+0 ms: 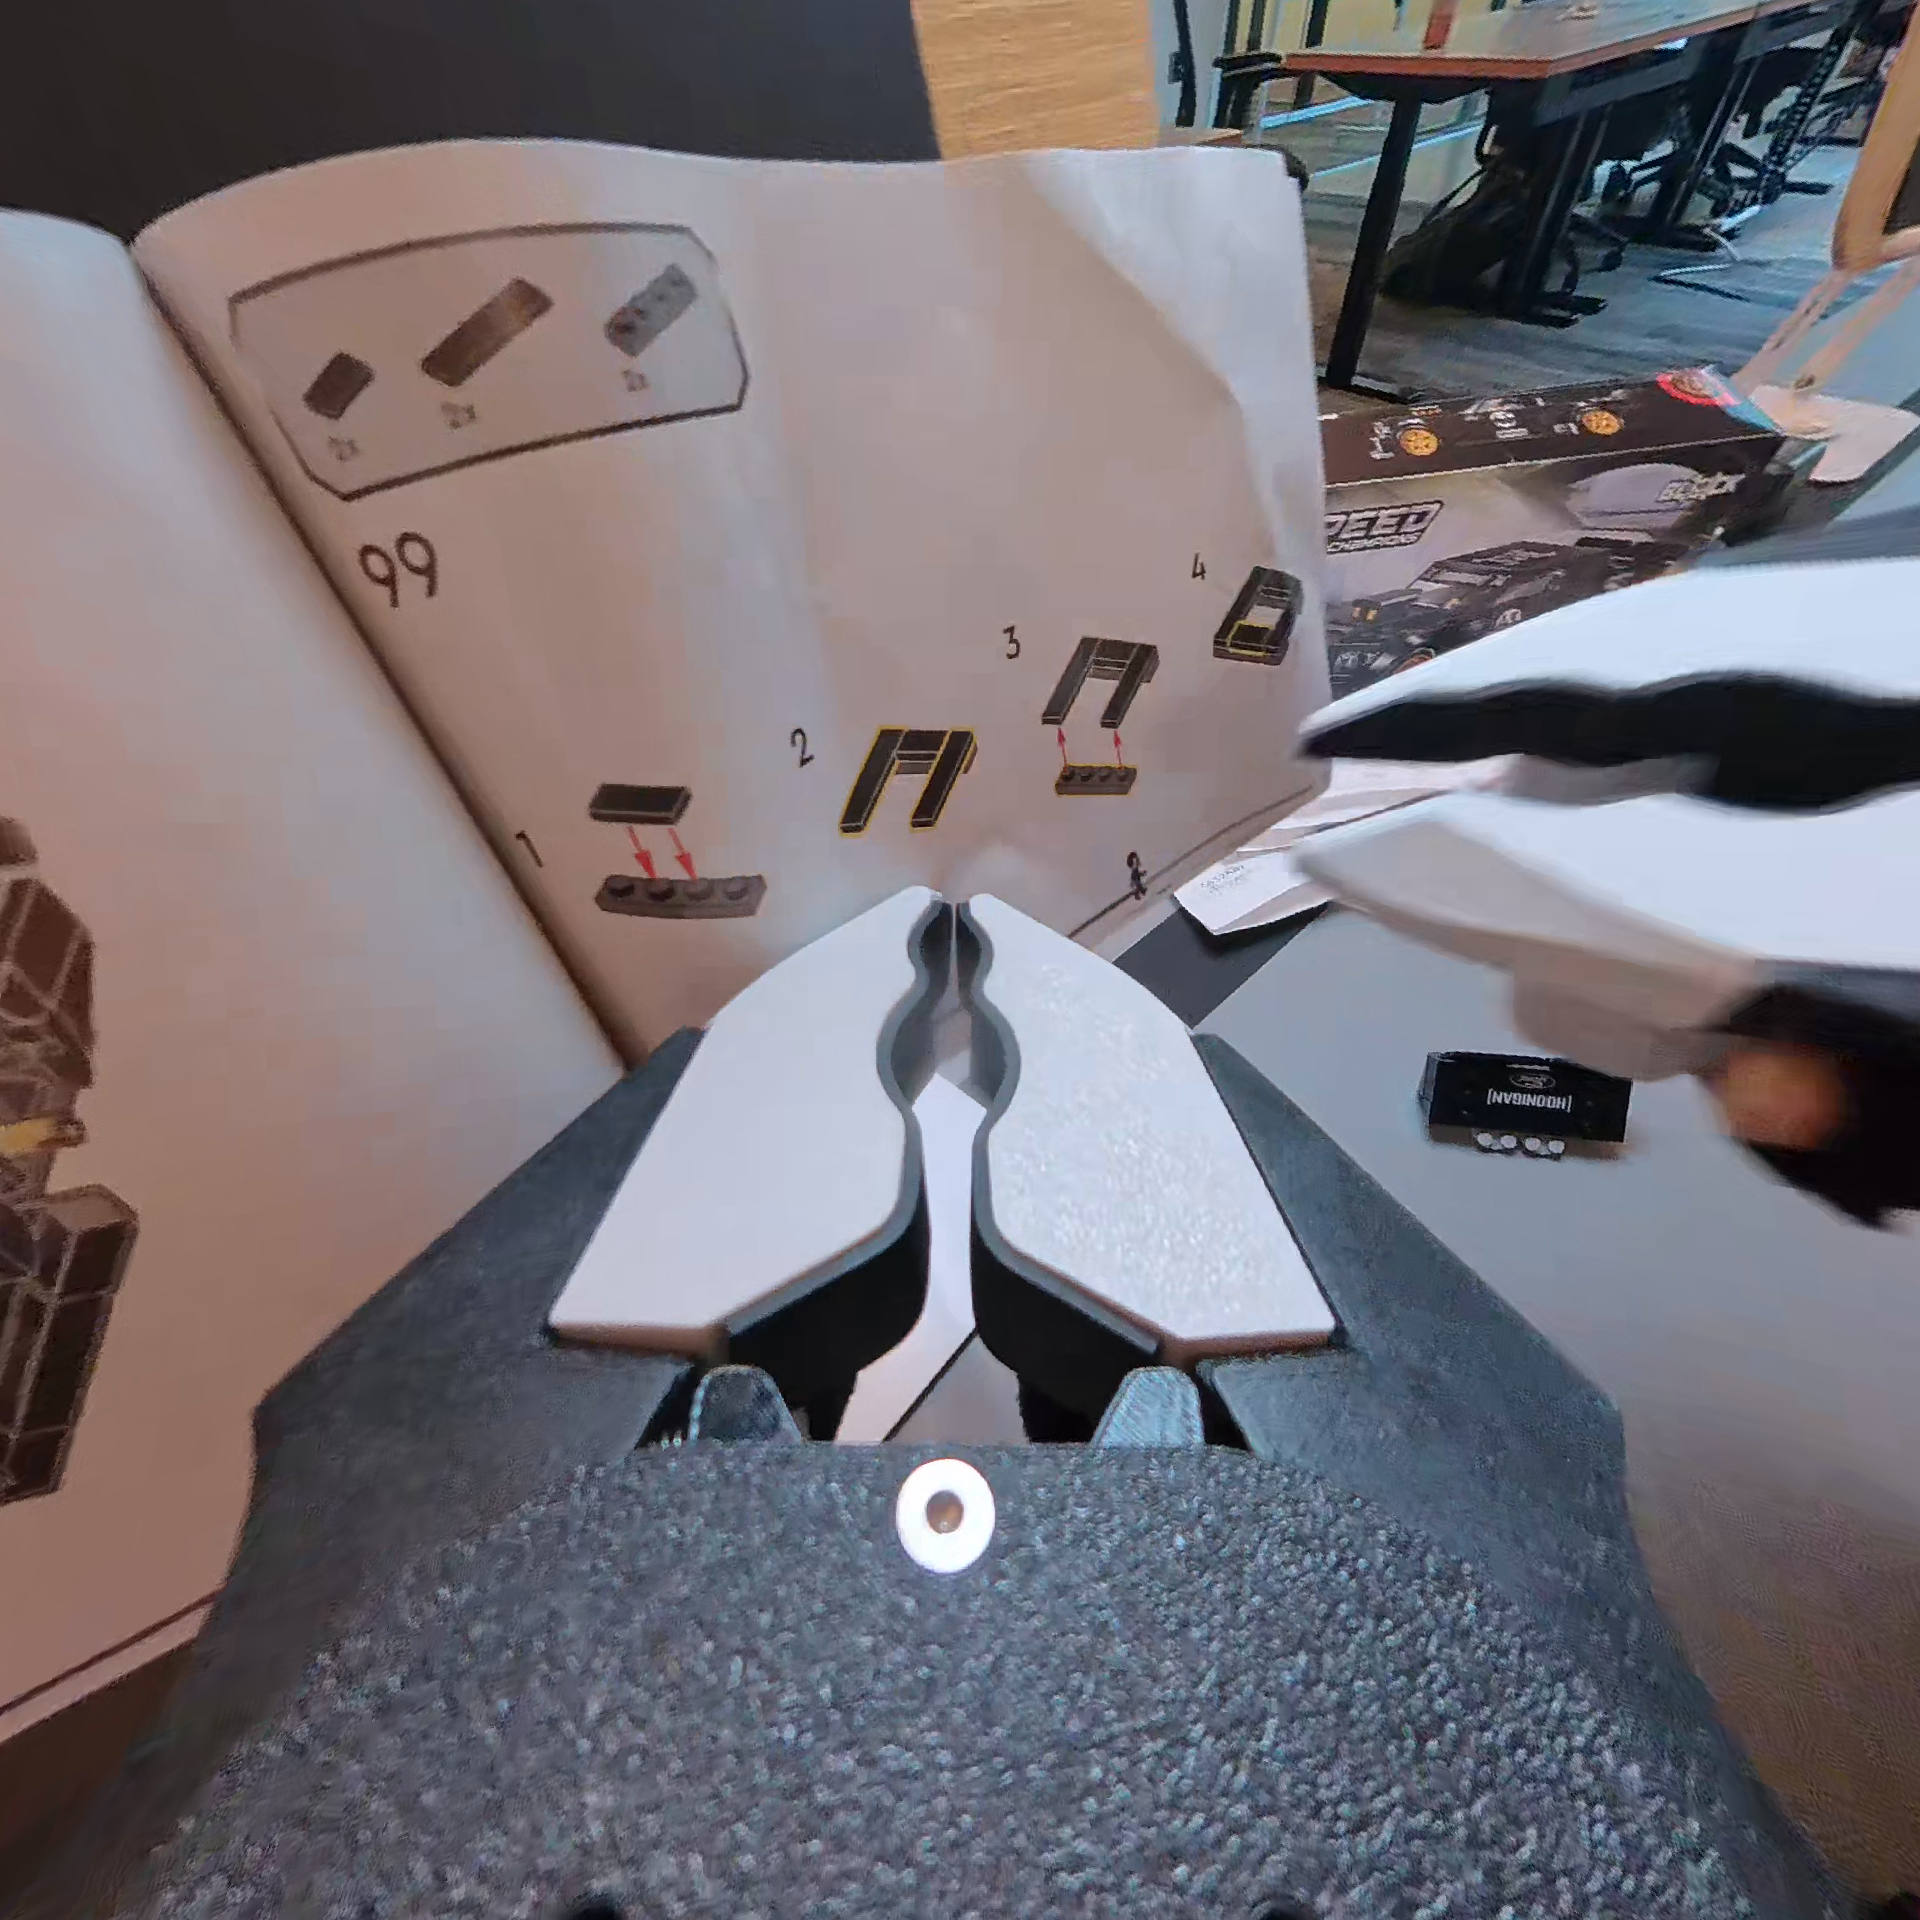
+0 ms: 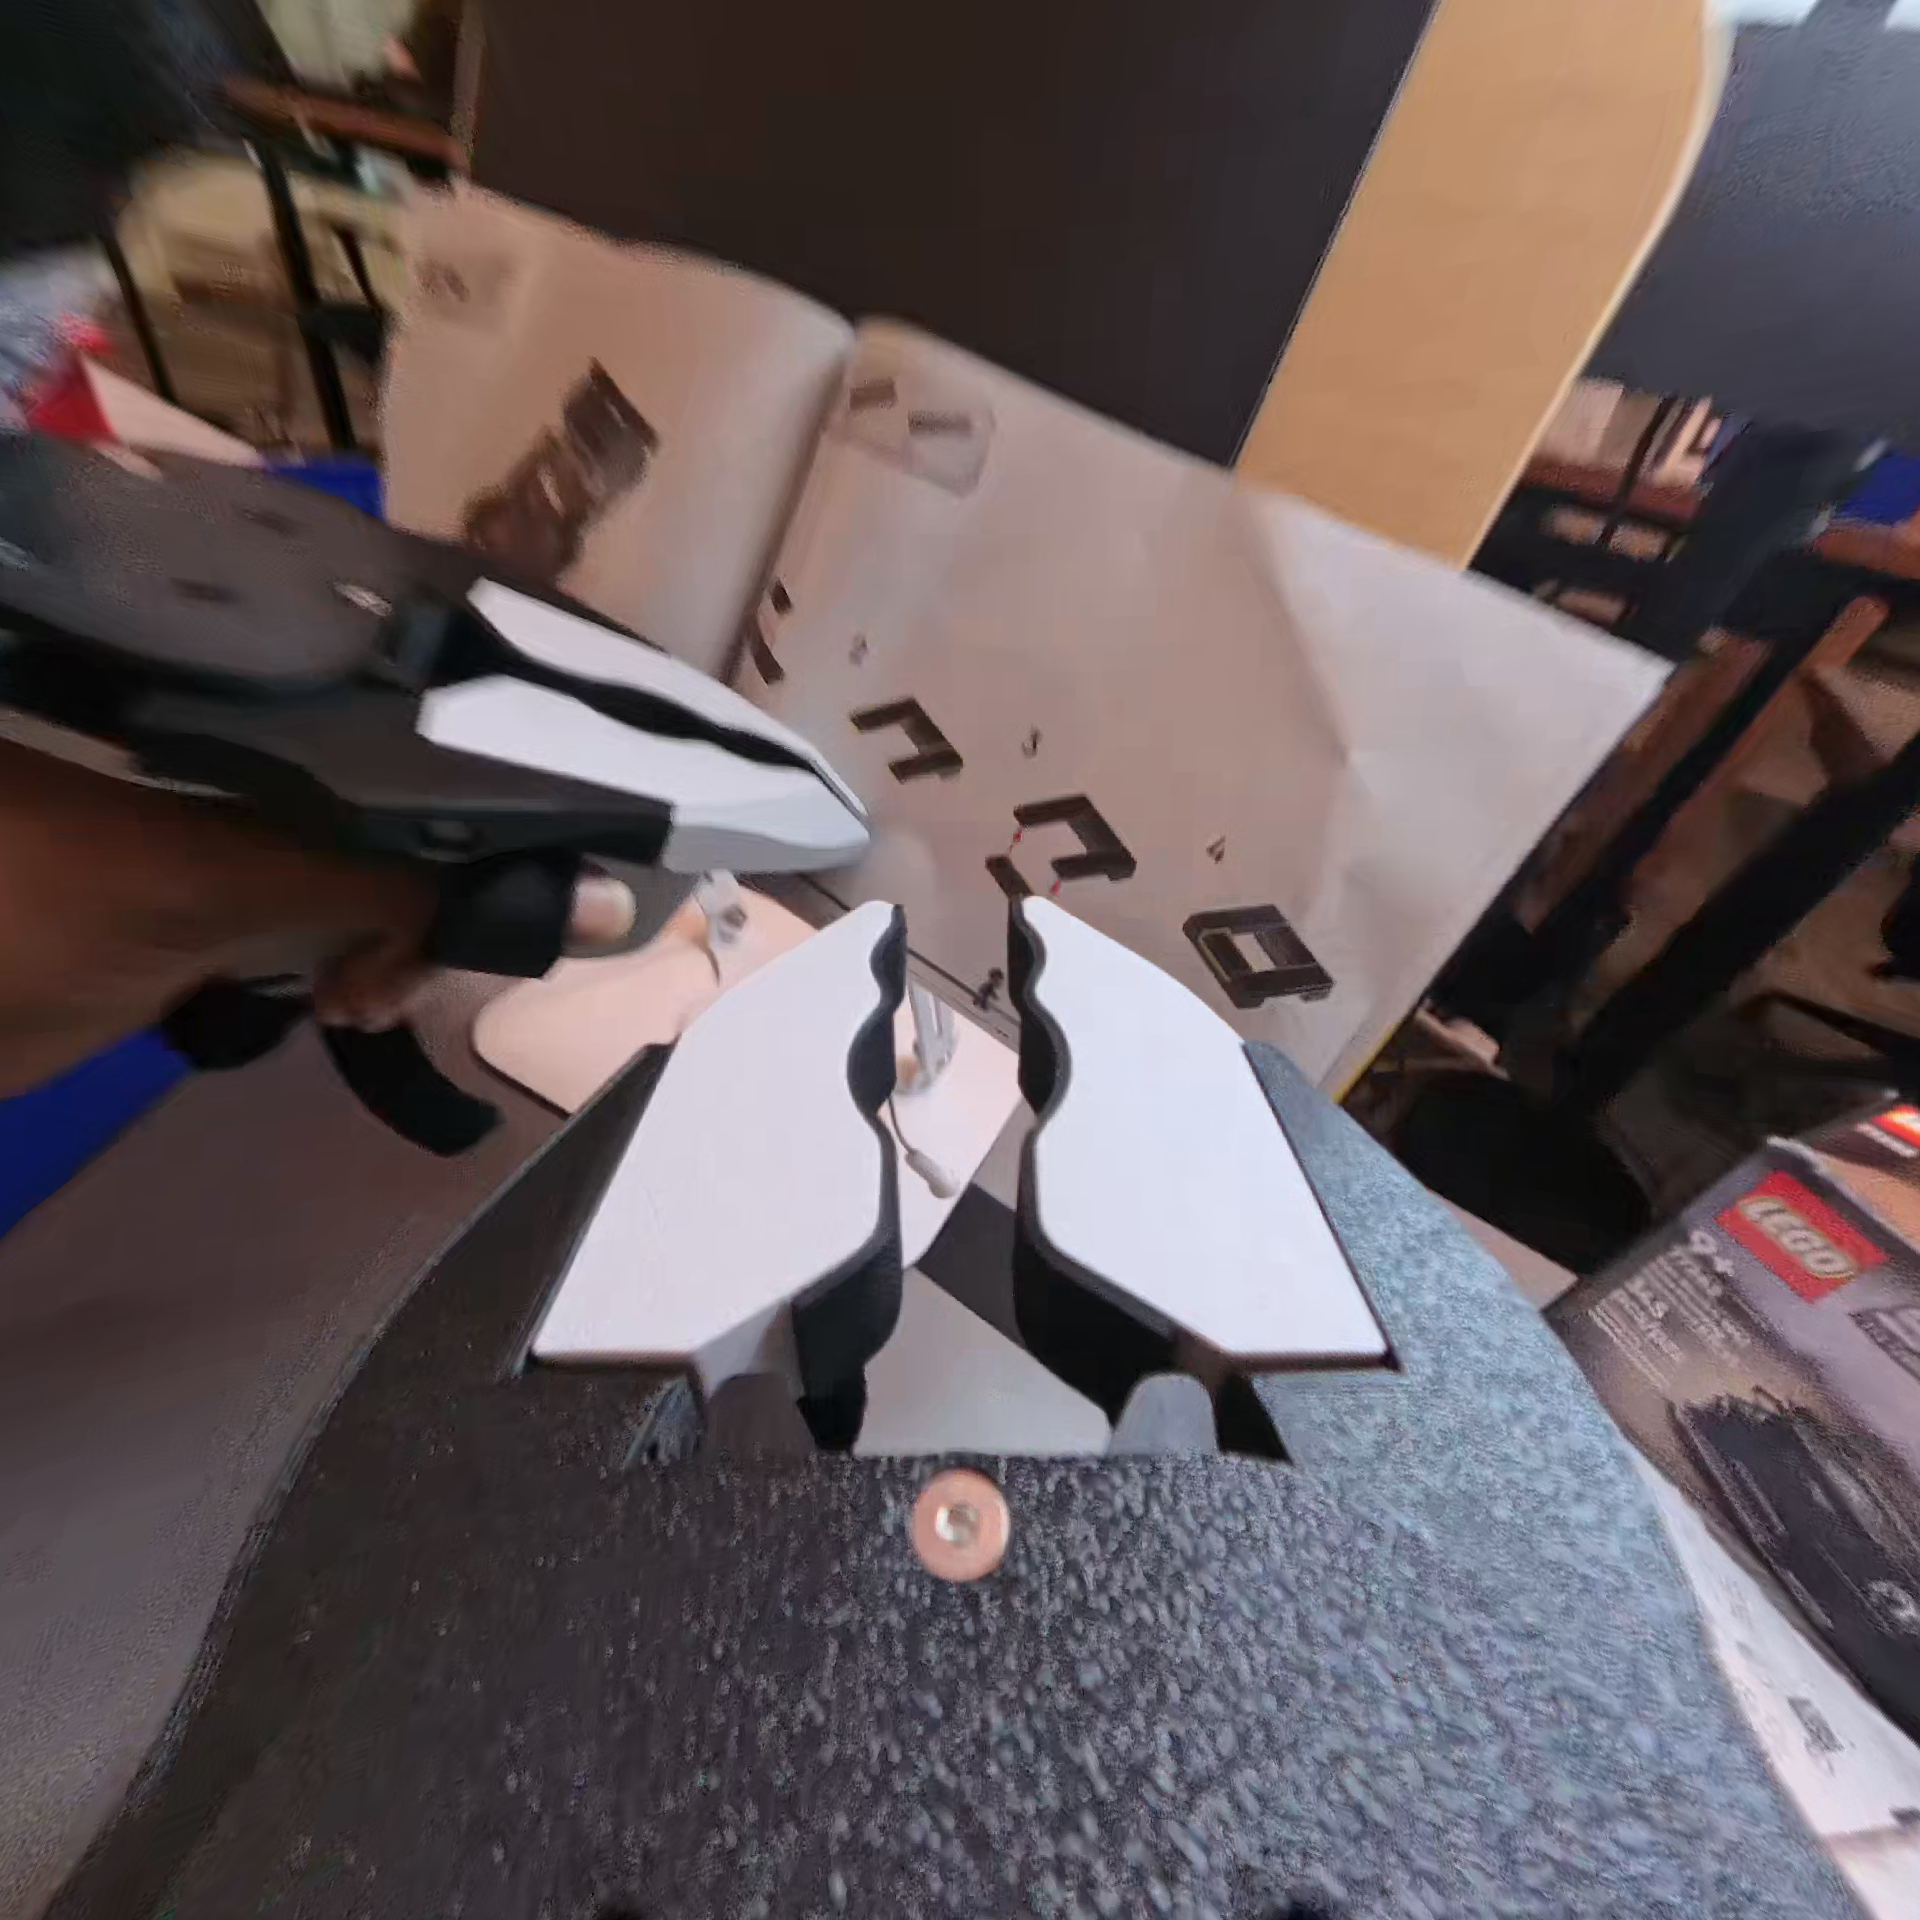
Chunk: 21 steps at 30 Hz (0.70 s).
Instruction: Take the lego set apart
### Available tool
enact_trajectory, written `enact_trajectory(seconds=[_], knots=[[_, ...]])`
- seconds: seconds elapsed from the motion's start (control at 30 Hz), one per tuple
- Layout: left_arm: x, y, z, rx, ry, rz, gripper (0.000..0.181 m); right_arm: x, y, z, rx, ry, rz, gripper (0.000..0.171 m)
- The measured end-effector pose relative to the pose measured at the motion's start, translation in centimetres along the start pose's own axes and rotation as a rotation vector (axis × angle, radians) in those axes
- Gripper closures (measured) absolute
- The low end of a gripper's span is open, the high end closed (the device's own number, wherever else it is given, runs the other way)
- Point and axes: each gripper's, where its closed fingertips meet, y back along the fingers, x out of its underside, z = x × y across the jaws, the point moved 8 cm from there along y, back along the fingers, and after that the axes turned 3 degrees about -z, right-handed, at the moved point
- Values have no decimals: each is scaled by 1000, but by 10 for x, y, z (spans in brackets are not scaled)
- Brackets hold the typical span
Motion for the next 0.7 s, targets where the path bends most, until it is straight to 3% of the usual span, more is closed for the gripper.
enact_trajectory(seconds=[0.07, 0.2, 0.37, 0.7], knots=[[0, 3, 5, -13, 9, -1, 181, 13, -23, -4, 10, 26, 82, 152], [1, 14, 18, -6, 7, -28, 181, 9, -45, -1, 36, 134, 87, 157], [-6, 31, 23, 135, -16, -96, 180, 4, -50, -2, 108, 125, 134, 162], [5, 49, 71, -169, -106, -35, 181, 17, -34, -20, 195, 31, 145, 156]])
